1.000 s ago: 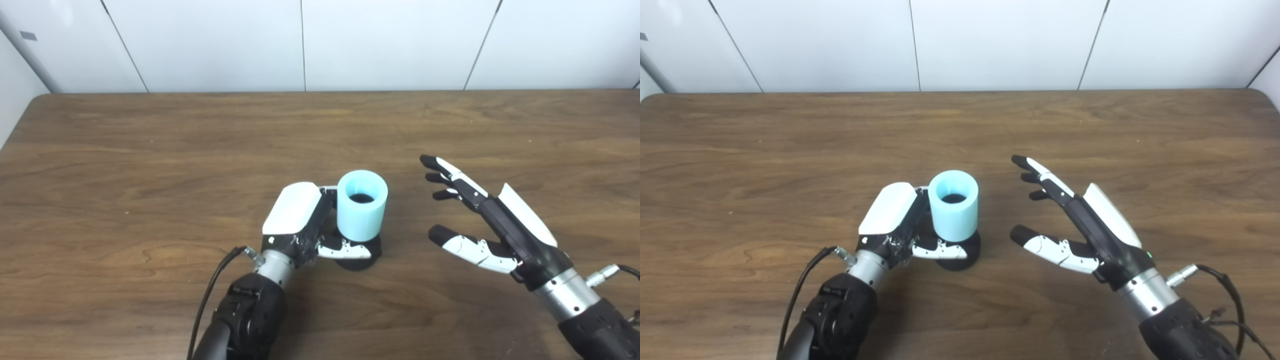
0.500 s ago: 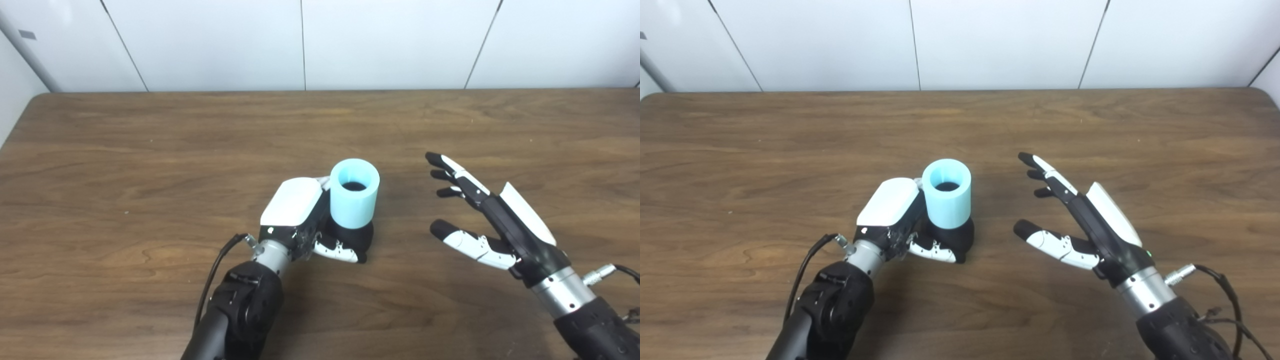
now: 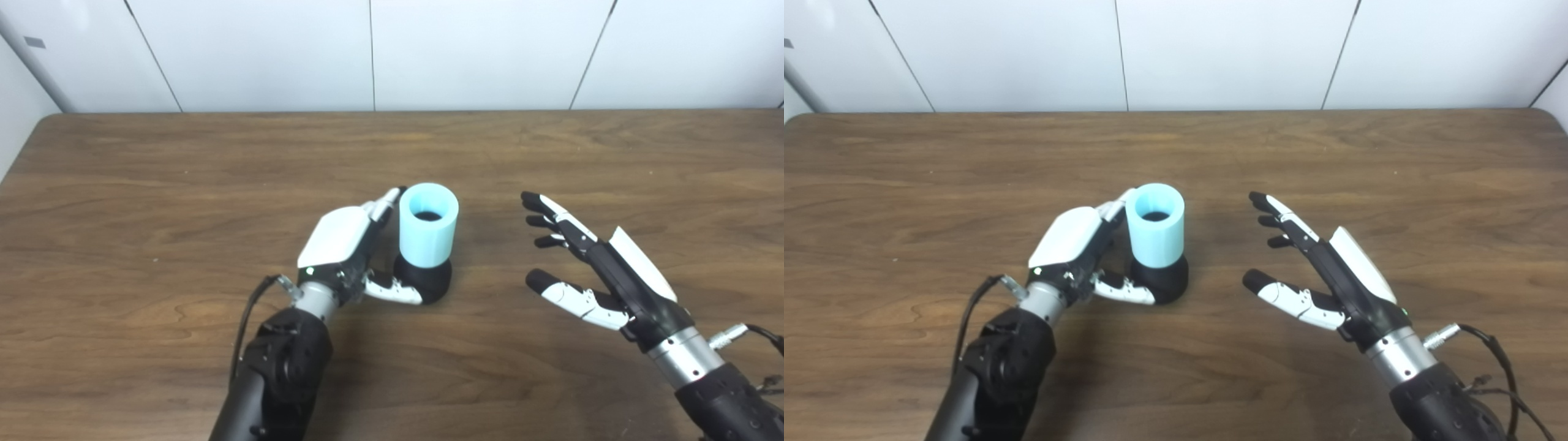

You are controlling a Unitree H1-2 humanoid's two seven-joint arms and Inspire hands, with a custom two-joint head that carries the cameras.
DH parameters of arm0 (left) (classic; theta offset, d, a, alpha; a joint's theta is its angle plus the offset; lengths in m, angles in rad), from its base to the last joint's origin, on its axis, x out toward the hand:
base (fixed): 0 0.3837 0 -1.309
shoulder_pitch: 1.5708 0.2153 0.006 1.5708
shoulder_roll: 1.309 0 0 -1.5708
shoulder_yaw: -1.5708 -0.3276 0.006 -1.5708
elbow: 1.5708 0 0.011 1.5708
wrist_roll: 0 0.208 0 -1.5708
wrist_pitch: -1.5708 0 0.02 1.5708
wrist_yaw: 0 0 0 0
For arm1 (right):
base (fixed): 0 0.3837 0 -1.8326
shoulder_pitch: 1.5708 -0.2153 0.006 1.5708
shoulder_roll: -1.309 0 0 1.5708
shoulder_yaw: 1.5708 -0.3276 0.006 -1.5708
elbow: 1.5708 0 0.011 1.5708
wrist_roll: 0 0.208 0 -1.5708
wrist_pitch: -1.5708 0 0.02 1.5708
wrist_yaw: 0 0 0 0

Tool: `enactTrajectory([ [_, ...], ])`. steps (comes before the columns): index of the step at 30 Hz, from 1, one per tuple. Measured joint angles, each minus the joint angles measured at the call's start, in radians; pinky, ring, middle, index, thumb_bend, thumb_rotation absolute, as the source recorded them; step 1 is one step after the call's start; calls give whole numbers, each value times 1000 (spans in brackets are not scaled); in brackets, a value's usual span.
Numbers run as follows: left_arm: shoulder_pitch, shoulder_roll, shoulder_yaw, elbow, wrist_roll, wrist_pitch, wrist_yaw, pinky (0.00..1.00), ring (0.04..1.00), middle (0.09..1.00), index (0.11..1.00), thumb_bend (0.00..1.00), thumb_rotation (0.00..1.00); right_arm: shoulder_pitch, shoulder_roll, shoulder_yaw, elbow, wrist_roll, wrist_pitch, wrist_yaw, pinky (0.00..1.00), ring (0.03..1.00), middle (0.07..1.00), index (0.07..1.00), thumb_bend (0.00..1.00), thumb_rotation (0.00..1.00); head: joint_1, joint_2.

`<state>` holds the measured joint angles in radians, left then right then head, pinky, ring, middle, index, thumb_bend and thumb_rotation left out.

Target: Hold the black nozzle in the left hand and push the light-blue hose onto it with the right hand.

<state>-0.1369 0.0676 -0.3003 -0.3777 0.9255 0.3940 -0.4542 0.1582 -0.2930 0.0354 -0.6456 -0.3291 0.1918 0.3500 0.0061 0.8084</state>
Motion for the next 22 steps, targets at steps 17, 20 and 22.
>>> enactTrajectory([
  [17, -105, 17, 305, -133, -225, 76, -349, 831, 881, 886, 935, 974, 189, -58, 41, 0, 42, -7, 40, -24, 742, 868, 915, 922, 470, 863, -12, 0],
  [20, -96, 14, 408, -131, -311, 77, -332, 829, 862, 862, 889, 920, 135, -79, 89, 1, 70, 8, 57, -49, 696, 864, 916, 924, 431, 907, -12, 0],
  [22, -84, 6, 473, -120, -403, 67, -267, 815, 812, 820, 839, 869, 80, -81, 115, 5, 76, 14, 73, -60, 701, 867, 918, 920, 419, 933, -18, 3],
])
